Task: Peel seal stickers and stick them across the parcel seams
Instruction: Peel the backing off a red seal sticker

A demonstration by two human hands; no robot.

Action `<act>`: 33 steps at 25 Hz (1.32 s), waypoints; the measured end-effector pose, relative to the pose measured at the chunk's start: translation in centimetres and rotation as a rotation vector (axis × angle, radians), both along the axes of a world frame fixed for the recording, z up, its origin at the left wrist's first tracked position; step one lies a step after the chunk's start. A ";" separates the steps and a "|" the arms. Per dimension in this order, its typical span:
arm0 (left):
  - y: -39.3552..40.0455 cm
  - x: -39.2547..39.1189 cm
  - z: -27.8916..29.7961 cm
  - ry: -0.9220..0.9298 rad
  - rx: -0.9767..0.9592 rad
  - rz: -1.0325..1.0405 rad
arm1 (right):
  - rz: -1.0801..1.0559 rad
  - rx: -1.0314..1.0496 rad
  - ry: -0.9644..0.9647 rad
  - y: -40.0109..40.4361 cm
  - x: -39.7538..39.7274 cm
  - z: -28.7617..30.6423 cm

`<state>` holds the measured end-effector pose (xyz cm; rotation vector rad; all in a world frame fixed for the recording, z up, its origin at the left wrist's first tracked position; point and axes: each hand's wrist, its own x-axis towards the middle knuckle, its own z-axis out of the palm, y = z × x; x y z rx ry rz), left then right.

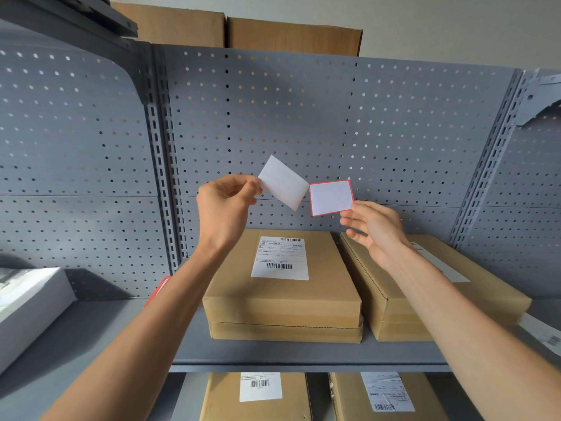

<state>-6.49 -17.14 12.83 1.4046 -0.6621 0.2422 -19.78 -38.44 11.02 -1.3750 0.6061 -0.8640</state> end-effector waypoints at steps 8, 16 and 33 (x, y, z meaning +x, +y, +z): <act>1.4 0.8 0.2 -0.009 -0.016 0.045 | 0.020 -0.027 0.014 0.7 0.3 0.2; 5.5 1.9 0.3 -0.032 -0.031 0.142 | 0.250 -0.183 0.107 6.1 3.4 0.5; 14.5 4.4 -1.2 -0.051 -0.005 0.359 | 0.482 -0.535 0.420 14.1 15.2 -1.4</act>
